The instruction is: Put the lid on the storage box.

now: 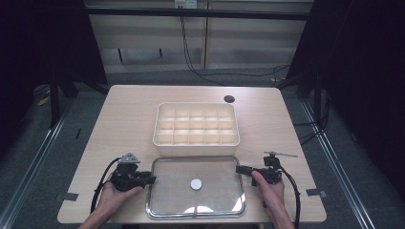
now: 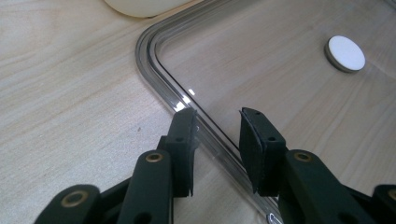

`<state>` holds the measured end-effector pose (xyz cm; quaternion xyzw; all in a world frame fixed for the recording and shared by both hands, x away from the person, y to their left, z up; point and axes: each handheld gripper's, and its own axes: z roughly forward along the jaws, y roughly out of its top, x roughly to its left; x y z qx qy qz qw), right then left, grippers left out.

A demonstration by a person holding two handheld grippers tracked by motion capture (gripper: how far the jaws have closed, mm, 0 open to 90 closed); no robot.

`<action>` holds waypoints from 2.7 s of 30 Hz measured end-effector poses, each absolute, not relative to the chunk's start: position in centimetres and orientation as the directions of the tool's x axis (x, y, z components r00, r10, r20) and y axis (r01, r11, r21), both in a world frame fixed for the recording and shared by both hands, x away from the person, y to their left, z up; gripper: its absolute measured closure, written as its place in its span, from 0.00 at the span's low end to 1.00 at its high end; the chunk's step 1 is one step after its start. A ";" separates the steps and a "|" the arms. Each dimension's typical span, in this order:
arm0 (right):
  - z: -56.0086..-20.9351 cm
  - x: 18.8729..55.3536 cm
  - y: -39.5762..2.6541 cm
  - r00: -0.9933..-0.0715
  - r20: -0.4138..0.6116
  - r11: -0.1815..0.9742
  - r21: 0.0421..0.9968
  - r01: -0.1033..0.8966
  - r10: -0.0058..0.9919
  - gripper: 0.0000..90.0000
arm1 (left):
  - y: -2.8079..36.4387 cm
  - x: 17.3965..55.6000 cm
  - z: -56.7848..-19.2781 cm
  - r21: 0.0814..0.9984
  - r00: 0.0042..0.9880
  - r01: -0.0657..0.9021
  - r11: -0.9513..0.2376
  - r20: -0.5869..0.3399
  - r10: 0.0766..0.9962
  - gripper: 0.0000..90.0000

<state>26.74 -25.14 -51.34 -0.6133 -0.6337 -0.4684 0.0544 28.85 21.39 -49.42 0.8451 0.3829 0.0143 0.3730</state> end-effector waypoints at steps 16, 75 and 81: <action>-51.0 26.7 -24.7 -0.336 0.701 -0.166 0.543 0.823 0.629 0.72 | 21.4 29.0 -49.5 0.647 0.710 0.634 -0.424 -0.270 0.651 0.74; -49.2 26.0 -24.4 -0.408 0.651 -0.171 0.639 0.750 0.641 0.80 | 21.8 30.1 -48.4 0.703 0.683 0.659 -0.268 -0.411 0.604 0.54; -49.0 26.0 -24.3 -0.410 0.647 -0.174 0.644 0.745 0.643 0.79 | 22.2 29.9 -47.6 0.725 0.689 0.644 -0.243 -0.413 0.595 0.61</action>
